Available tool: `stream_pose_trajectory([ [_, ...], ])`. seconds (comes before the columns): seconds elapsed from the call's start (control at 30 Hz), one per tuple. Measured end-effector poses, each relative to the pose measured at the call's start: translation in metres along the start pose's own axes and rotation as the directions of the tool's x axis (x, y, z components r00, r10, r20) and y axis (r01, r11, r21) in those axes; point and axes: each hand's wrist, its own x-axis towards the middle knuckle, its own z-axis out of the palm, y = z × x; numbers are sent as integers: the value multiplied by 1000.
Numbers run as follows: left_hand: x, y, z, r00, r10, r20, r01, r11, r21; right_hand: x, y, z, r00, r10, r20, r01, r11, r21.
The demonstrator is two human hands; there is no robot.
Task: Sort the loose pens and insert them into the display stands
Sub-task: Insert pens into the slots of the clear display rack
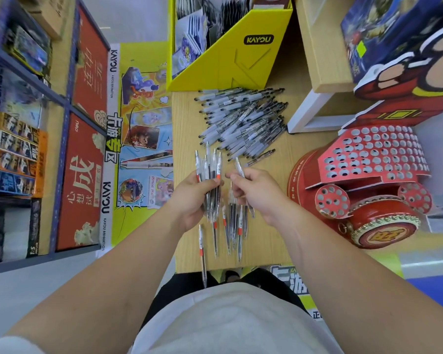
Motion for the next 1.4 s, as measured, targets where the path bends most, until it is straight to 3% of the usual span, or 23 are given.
stream_pose_trajectory([
  [0.1,-8,-7,-20,1000,-22,-8,22,1000,5,-11,11,11,999,36,-3,-36,999,-6],
  [0.33,-35,-23,-77,999,-40,-21,41,999,32,-32,58,48,989,124,-82,-144,938,-317],
  [0.57,-51,-43,-109,997,-71,23,71,997,18,-47,79,95,984,154,-89,-173,705,-688],
  [0.83,-63,-47,-123,994,-98,45,100,994,-49,-43,76,105,974,26,-226,-194,615,-764],
  [0.9,-64,-44,-121,993,-99,68,103,992,-67,-40,73,99,959,-19,-282,-207,632,-747],
  [0.97,-64,-41,-118,991,-96,96,103,992,-78,-39,67,93,949,-56,-309,-177,717,-674],
  [1.07,-64,-36,-107,986,-88,142,101,991,-85,-46,47,87,940,-74,-333,-68,917,-394],
  [1.13,-64,-32,-94,980,-85,182,101,991,-83,-55,31,81,948,-26,-317,-22,989,-148],
  [1.23,-69,-26,-67,957,-81,278,97,994,-45,-76,13,64,968,-9,-250,20,999,42],
  [1.4,-84,-17,-9,896,-64,439,47,998,49,-115,0,23,960,-90,-266,130,982,135],
])
